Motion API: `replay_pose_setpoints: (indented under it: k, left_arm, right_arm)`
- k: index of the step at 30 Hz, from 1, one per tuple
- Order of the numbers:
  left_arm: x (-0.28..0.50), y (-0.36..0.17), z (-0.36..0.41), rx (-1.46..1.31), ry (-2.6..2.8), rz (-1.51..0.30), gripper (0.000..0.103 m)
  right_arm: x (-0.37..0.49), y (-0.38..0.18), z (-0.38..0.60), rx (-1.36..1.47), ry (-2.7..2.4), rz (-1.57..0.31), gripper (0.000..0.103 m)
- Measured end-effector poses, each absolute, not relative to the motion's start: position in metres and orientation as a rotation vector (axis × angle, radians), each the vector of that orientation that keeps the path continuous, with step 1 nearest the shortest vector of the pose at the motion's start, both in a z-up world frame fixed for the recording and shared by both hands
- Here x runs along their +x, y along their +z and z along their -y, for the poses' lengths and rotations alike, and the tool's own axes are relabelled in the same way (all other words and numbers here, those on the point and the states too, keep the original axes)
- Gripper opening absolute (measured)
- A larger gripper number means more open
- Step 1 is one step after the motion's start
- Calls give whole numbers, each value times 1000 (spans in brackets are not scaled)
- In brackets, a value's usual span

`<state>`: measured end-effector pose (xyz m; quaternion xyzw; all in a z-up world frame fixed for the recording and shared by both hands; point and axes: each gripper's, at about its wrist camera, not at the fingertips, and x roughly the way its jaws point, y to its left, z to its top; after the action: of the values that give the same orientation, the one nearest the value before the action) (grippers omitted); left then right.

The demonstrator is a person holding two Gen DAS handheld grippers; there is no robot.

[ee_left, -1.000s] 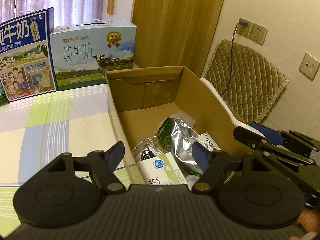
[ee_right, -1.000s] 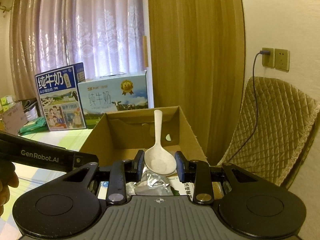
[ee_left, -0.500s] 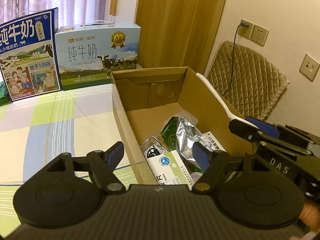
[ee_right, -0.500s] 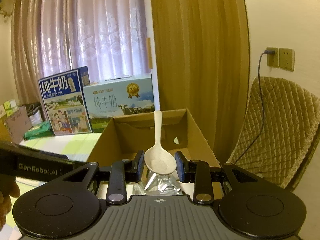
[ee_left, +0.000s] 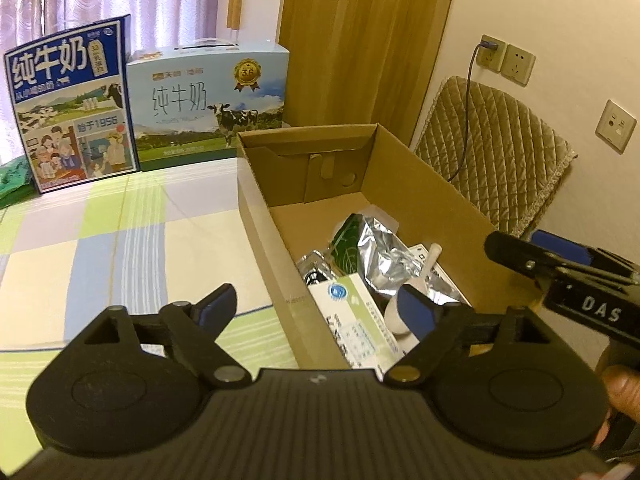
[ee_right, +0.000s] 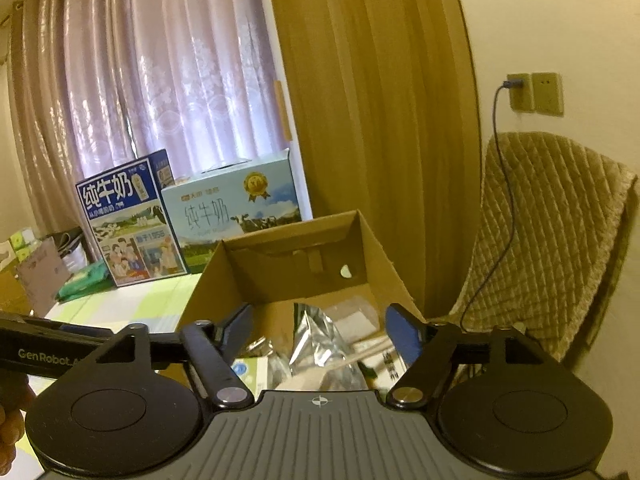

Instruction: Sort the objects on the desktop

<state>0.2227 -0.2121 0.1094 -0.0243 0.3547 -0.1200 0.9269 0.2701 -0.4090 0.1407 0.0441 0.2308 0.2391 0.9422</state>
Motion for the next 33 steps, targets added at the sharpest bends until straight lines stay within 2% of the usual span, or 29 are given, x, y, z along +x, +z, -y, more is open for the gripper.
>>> replay_pose_setpoints:
  k: [6,8,11,33]
  left_arm:
    - [183,120,211,-61,-217,-706,98]
    - [170,124,212,-59,-212,-702,101]
    - [149,129,211,-61,-195,-696,101]
    - [19,153,203,-124,-121,-730,102]
  right_arm:
    - [237,159,430,105,473,-490,85]
    - [223,164,435,100,471,-501,94]
    - [203,170,441,100,458,-518,101]
    - [78,187,452,33,447,-638,101]
